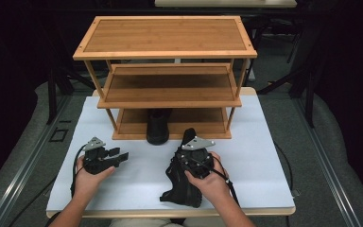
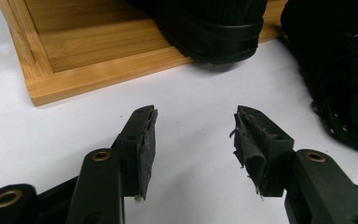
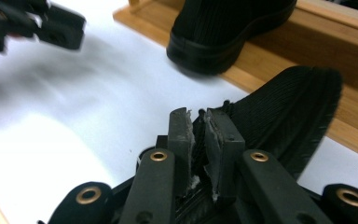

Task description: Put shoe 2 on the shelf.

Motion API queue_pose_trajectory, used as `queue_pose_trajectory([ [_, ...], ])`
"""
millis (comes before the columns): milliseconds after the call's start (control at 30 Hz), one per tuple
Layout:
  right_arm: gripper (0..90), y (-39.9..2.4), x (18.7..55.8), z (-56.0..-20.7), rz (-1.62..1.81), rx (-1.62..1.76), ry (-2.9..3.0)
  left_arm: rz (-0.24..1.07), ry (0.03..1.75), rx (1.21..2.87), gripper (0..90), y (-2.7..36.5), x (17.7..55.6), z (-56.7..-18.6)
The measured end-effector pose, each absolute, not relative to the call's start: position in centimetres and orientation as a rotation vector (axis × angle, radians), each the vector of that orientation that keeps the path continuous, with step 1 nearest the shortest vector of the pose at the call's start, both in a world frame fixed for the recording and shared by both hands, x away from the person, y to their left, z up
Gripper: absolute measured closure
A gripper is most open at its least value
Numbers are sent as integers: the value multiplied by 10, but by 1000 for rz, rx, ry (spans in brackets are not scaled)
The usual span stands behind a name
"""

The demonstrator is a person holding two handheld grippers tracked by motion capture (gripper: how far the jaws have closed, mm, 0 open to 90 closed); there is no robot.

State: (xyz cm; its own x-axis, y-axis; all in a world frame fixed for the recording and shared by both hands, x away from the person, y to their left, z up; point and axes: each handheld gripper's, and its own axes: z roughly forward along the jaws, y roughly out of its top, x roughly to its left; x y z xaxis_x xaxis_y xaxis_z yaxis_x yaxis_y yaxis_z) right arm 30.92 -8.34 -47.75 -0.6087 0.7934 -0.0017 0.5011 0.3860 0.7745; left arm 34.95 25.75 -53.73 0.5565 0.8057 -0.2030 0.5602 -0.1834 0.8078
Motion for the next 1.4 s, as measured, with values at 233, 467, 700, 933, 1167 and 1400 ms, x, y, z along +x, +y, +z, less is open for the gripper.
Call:
queue_pose_trajectory([
  [233,826,-87,311,-483,1016,1095,2265,336,1120,1867,484,259,350,-538],
  [467,856,-99,305,-485,1058,1130,2181,335,1120,1869,484,258,349,-538],
  [700,851,-116,300,-482,1070,1217,2101,336,1124,1867,484,258,350,-538],
  [933,816,-158,298,-481,1064,1340,2030,339,1124,1867,481,258,349,-538],
  [1167,717,-224,288,-486,1160,1525,1941,338,1128,1872,476,257,350,-539],
  [1400,609,-238,263,-481,1233,1524,1875,340,1129,1864,470,254,349,-539],
])
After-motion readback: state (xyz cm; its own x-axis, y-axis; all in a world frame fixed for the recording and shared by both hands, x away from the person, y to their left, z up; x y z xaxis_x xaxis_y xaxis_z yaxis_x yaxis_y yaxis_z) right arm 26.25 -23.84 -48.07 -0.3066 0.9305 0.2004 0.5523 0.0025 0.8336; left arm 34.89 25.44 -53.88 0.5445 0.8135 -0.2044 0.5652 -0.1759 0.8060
